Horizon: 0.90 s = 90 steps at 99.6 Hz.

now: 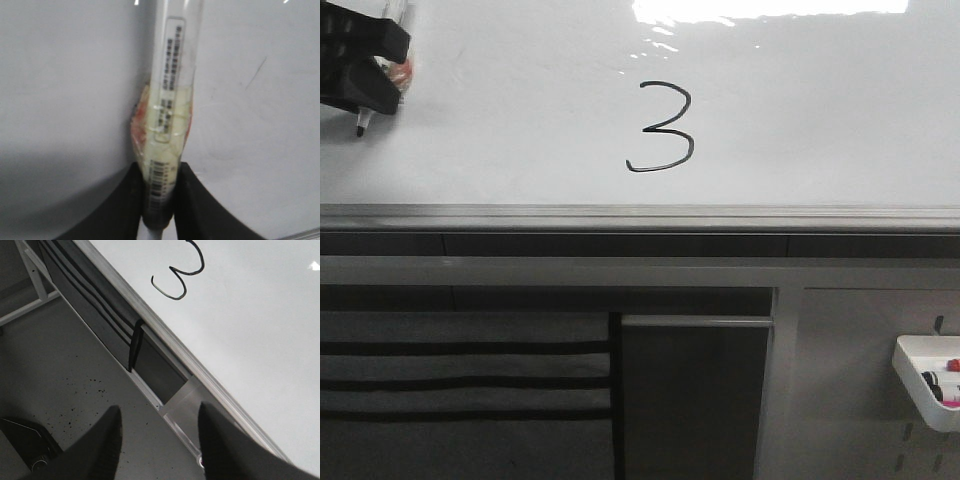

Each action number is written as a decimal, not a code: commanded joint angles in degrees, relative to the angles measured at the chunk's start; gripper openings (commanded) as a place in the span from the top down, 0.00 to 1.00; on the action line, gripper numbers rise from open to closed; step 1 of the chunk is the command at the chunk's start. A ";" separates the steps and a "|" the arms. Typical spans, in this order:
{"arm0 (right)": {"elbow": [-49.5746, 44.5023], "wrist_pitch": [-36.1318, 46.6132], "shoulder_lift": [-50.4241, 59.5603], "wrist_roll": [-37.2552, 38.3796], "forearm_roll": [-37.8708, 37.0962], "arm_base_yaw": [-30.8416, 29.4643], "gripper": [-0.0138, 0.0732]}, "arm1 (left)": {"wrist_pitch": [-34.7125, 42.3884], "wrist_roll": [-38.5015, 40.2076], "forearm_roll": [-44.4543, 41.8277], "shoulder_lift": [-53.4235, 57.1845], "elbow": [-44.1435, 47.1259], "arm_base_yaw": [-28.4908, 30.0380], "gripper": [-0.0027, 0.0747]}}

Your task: Write number 3 on whiteboard

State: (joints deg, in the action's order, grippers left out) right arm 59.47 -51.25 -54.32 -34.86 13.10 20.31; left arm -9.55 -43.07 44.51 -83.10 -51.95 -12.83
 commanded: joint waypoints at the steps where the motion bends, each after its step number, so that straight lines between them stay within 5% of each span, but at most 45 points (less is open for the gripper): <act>1: 1.39 3.09 0.78 0.15 0.83 -0.30 0.48 | 2.55 0.58 0.87 1.28 -1.48 0.04 0.69; 17: 1.39 2.38 0.78 0.15 0.70 -0.30 0.48 | 2.38 -0.05 -3.82 1.70 -1.48 0.04 0.39; 37: 1.39 1.20 3.81 14.52 -10.39 -0.30 0.49 | -3.68 -0.05 -13.22 9.21 -1.48 0.04 0.36; 58: 1.28 -2.52 9.49 39.19 -20.66 -0.30 0.49 | -14.86 -0.05 -18.50 24.26 -1.48 0.04 0.42; 72: -0.60 -1.67 13.98 44.58 -20.70 -0.30 0.60 | -22.31 0.87 -20.82 35.05 -1.48 0.04 0.50; 90: -5.49 2.88 20.02 44.98 -21.45 -0.30 0.82 | -26.36 15.85 -30.59 46.47 1.03 0.04 0.75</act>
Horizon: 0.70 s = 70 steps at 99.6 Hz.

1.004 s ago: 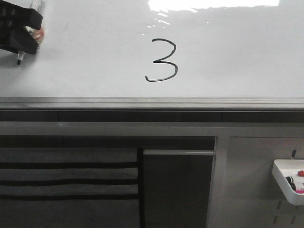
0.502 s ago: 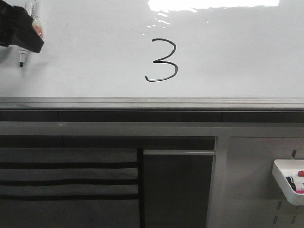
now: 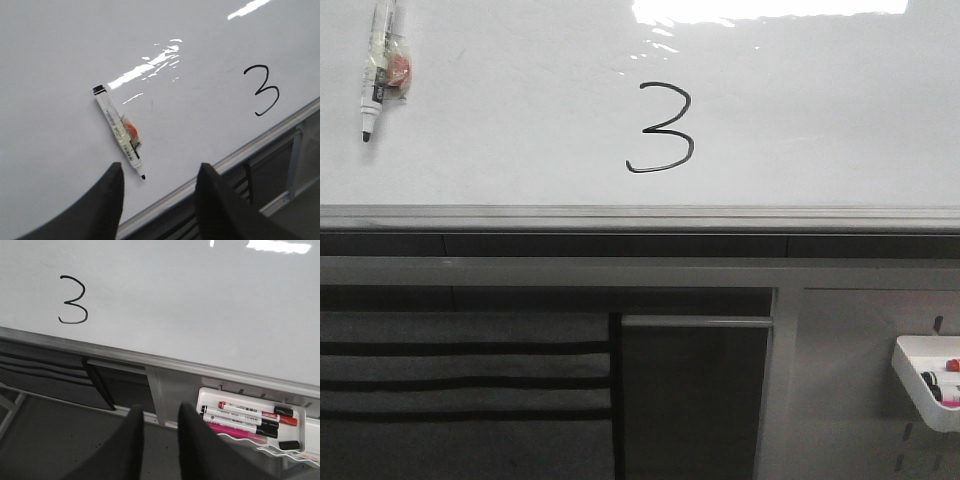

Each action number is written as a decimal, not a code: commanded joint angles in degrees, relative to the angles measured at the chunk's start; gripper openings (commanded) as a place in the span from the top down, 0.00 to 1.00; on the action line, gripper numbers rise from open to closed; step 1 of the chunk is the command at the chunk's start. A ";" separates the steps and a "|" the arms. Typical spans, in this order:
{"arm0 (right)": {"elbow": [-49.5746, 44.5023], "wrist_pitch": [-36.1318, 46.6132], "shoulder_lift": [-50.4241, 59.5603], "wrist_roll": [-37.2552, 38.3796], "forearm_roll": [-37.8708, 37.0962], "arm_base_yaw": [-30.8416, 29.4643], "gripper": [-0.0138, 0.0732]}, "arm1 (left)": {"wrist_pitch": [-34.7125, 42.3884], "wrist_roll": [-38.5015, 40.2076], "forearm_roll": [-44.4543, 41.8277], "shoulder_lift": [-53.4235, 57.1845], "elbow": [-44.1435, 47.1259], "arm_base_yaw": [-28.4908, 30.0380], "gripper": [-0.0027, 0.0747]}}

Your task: Write number 3 on whiteboard

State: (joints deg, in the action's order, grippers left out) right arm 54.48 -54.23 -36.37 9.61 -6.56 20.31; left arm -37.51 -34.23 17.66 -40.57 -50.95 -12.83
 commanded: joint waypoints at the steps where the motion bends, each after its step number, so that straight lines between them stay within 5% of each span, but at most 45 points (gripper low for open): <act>1: -0.71 6.21 2.31 0.51 -2.02 -0.30 0.83 | 1.60 7.41 -4.09 4.30 0.22 0.04 0.77; 15: -4.79 9.66 6.29 0.51 -2.89 -0.30 0.93 | 3.49 13.42 -6.72 9.98 5.49 0.04 0.99; 40: -9.38 12.42 8.39 0.51 -3.65 -0.30 0.93 | 18.68 22.06 -4.58 13.39 15.71 0.04 0.99; 70: -9.41 12.31 8.39 0.51 -3.65 -0.30 0.93 | 19.89 22.06 -4.02 13.19 21.96 0.04 0.99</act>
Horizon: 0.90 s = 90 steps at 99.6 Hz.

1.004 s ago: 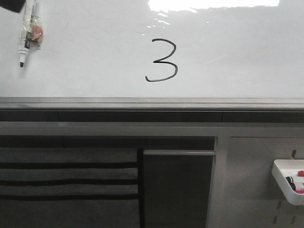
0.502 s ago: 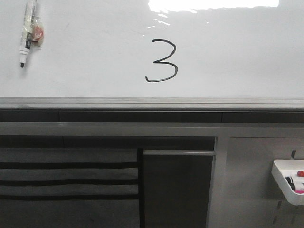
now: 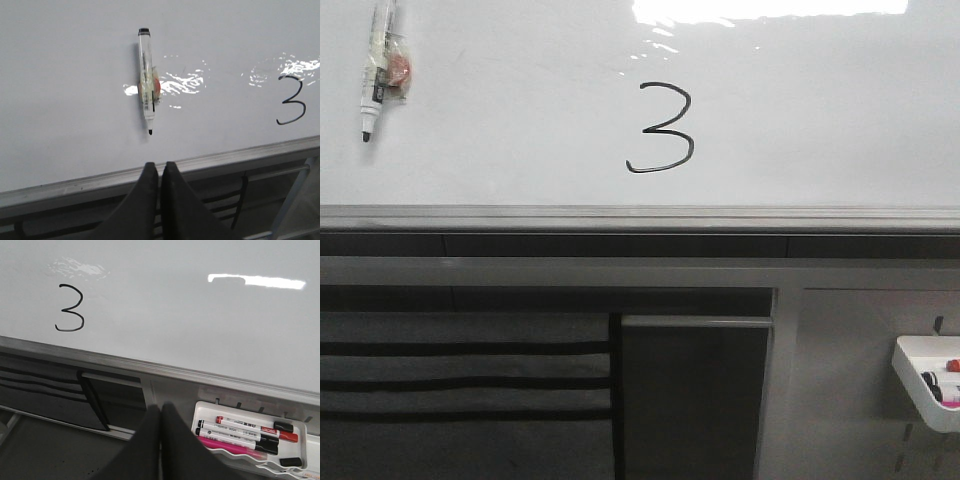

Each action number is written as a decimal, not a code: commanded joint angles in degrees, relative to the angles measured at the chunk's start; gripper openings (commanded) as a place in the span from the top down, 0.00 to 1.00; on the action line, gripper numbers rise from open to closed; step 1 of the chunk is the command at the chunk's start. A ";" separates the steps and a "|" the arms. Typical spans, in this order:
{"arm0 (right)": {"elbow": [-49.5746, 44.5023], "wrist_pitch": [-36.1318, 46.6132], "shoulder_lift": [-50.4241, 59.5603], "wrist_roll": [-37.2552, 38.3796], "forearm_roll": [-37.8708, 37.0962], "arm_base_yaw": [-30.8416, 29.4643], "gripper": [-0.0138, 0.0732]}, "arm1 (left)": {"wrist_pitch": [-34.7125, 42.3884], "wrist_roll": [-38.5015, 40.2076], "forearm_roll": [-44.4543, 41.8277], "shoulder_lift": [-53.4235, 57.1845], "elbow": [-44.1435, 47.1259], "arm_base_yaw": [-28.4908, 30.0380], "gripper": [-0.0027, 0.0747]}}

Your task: Write number 3 on whiteboard

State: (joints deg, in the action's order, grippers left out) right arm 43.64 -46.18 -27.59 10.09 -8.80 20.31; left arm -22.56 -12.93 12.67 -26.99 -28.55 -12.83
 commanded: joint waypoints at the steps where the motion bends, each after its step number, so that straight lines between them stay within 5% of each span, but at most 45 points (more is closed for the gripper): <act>1: 1.43 4.26 -0.39 0.03 -1.41 -0.30 0.93 | 4.94 0.77 0.98 -0.39 -0.33 0.04 0.99; 62: 1.34 4.26 -0.39 0.03 -1.41 -0.30 0.93 | 13.87 0.87 -4.84 23.65 18.55 9.55 0.99; 90: 1.34 4.26 -0.39 0.03 -1.41 -0.30 0.93 | 23.21 8.75 -10.15 29.18 27.63 10.19 0.99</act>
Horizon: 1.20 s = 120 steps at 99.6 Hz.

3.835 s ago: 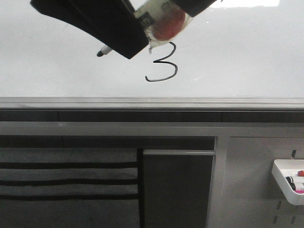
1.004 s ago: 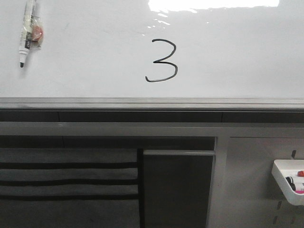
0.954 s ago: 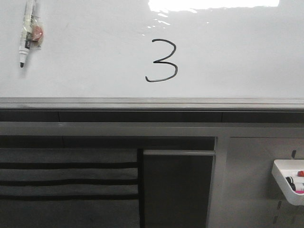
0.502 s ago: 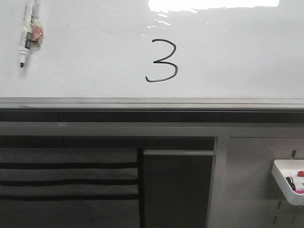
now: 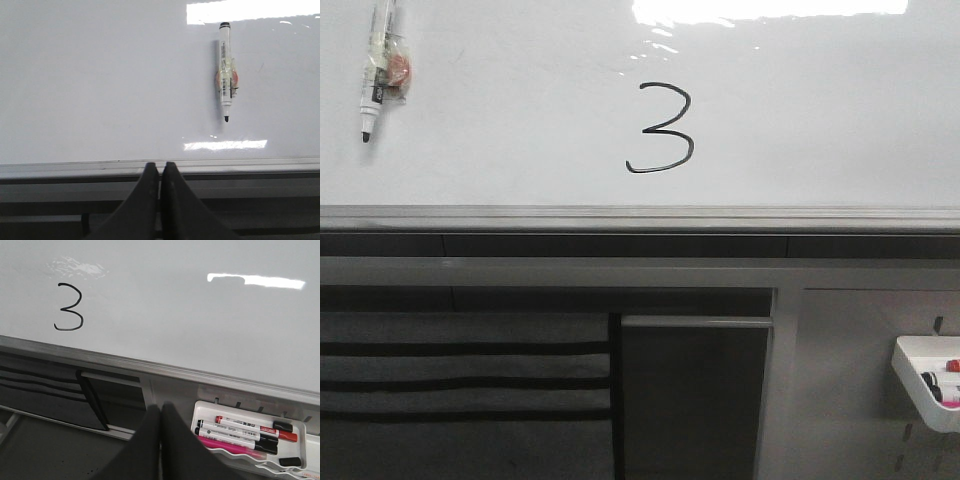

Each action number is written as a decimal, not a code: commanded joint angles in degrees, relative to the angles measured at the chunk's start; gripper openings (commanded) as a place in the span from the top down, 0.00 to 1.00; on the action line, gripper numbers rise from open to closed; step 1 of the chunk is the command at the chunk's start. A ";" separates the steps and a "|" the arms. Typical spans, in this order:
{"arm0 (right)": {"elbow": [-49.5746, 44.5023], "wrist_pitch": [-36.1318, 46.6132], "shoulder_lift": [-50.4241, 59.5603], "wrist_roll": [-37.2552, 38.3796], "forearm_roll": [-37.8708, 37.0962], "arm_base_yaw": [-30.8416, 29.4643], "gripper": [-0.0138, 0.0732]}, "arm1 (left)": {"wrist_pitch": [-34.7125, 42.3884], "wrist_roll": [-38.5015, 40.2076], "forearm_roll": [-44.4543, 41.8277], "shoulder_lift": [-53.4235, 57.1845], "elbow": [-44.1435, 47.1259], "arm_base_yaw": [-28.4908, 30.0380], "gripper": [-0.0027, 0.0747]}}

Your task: Write number 3 on whiteboard

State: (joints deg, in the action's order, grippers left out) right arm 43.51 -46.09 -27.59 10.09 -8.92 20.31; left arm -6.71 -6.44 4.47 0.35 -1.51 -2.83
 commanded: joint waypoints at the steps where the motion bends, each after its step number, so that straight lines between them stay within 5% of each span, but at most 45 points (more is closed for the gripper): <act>1: 1.48 4.17 -0.39 0.03 -1.29 -0.30 0.93 | 8.18 2.38 -2.16 1.84 1.11 0.18 0.99; 94: 1.48 4.17 -0.50 0.03 -1.29 -0.30 0.93 | 8.73 2.38 -2.60 1.73 2.02 0.18 0.99; 120: -8.87 13.31 10.25 0.03 2.56 -5.84 0.93 | 8.73 2.38 -2.60 1.73 2.02 0.18 0.99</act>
State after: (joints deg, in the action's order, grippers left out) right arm 37.43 -41.71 -20.58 10.15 -8.02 17.12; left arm -2.91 -4.62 1.82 0.35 0.42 -2.83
